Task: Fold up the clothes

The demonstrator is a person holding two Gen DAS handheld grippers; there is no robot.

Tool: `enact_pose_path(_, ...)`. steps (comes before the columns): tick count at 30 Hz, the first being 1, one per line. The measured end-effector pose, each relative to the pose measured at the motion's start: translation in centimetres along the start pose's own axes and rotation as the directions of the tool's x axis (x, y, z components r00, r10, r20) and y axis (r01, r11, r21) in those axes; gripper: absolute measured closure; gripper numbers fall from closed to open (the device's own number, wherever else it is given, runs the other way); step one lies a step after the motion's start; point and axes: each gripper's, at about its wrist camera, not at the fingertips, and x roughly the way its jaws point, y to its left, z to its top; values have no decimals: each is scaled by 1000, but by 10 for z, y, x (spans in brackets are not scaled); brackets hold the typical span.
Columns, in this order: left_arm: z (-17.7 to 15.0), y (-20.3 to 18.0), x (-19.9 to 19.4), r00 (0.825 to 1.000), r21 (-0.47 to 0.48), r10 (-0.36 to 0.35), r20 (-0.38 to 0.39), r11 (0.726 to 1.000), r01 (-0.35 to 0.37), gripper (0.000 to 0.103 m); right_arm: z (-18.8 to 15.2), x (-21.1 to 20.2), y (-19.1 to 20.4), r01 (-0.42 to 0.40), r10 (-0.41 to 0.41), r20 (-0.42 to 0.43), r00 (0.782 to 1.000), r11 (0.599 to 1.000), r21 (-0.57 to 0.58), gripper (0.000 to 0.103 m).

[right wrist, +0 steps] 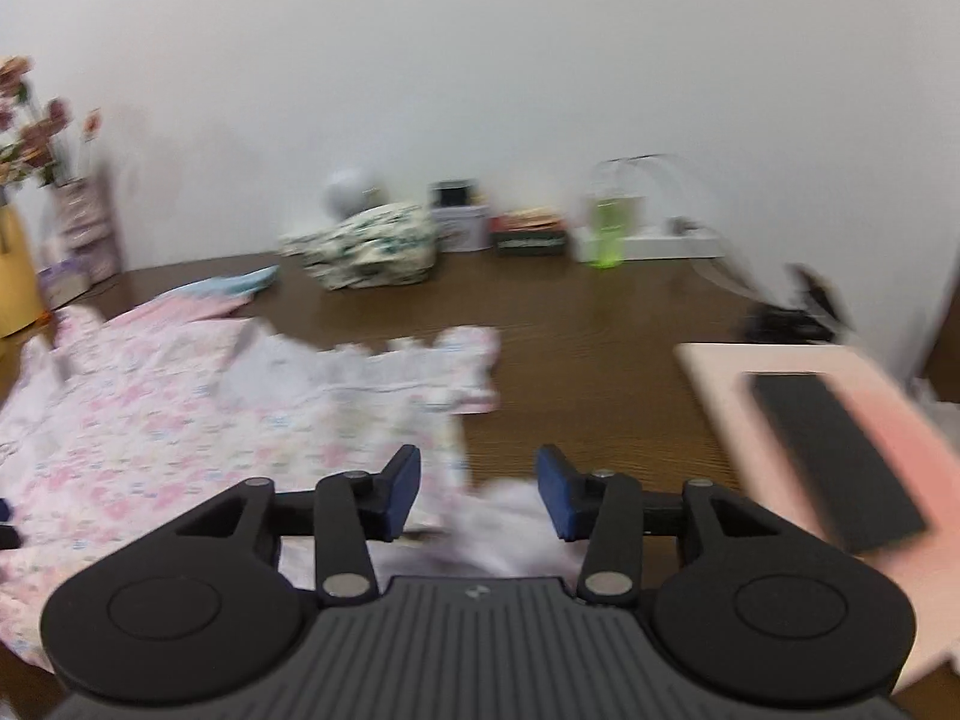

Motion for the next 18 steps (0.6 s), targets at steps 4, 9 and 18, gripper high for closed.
enact_pose_path(4, -1, 0, 0, 1000, -6, 1, 4, 1000, -1, 69, -7, -4, -15, -22, 22, 2, 1000, 997, 76, 48)
enact_pose_path(9, -3, -1, -1, 1000, -26, 6, 14, 1000, -5, 69, -17, -9, -34, -49, 48, 7, 999, 984, 171, 49)
enact_pose_path(18, -4, -5, -2, 999, -33, 25, 20, 999, -25, 69, -11, 1, 48, 82, -73, 38, 997, 931, -356, 95)
